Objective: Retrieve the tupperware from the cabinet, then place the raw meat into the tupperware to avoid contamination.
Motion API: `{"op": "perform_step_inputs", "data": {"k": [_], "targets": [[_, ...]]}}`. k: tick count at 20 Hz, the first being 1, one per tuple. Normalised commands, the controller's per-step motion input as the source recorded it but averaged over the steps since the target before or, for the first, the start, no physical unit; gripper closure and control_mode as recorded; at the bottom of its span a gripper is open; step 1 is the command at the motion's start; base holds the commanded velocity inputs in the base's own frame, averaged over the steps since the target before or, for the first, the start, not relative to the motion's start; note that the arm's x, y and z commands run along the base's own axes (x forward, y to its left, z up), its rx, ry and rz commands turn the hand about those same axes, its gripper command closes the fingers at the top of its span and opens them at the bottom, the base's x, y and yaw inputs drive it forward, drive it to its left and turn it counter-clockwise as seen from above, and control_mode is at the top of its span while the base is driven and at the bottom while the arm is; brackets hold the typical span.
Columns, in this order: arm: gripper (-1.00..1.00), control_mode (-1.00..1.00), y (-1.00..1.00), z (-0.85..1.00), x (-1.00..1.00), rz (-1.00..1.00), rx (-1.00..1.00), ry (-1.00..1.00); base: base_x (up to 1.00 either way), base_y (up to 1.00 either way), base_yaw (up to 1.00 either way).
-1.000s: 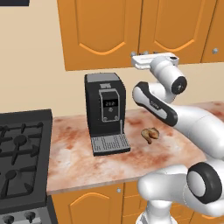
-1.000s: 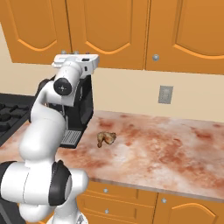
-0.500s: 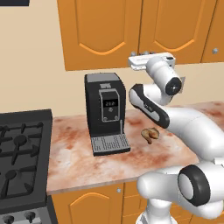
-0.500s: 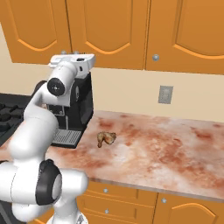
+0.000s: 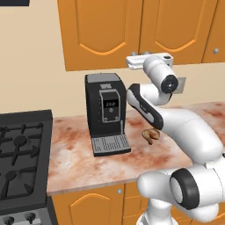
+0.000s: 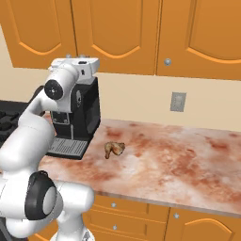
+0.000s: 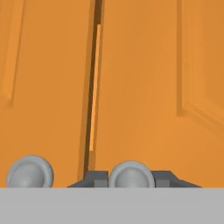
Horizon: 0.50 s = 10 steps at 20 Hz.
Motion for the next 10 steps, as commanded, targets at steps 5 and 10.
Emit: {"op": "perform_step_inputs", "data": {"k": [5, 10], "targets": [[1.0, -1.0, -0.06, 0.0, -0.19, -0.01, 0.0, 0.08, 0.0, 0.0, 0.0], [1.0, -1.0, -0.23, 0.0, -0.36, 0.0, 0.0, 0.09, 0.0, 0.0, 0.0]]}}
